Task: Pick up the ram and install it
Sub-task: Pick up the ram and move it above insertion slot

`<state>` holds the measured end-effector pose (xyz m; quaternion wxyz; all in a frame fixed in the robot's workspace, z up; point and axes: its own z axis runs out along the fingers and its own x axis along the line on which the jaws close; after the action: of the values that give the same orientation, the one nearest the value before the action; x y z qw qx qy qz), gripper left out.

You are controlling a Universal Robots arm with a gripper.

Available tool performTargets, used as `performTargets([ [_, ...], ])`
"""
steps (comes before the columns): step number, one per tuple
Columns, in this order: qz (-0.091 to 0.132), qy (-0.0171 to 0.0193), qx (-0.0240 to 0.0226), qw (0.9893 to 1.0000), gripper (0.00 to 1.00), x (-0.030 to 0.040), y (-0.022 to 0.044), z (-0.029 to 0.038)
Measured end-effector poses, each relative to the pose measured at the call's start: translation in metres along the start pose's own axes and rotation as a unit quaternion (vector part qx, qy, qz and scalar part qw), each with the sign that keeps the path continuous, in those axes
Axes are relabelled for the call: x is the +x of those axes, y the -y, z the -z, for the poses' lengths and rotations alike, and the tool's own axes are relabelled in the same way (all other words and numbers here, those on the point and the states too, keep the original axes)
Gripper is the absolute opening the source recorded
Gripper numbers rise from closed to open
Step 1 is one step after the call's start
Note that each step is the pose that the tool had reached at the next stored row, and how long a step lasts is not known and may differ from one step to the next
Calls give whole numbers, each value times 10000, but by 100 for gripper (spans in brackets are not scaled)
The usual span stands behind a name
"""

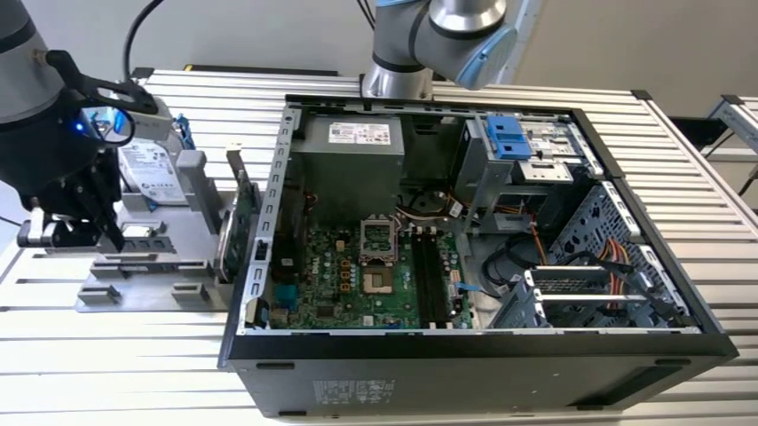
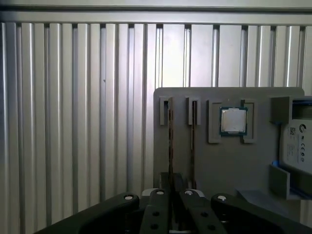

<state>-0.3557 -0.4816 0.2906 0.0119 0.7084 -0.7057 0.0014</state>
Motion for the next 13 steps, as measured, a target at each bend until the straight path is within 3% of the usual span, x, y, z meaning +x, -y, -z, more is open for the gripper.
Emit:
performTargets([
  [13,0,0,0,10000,0,2,-2,115],
])
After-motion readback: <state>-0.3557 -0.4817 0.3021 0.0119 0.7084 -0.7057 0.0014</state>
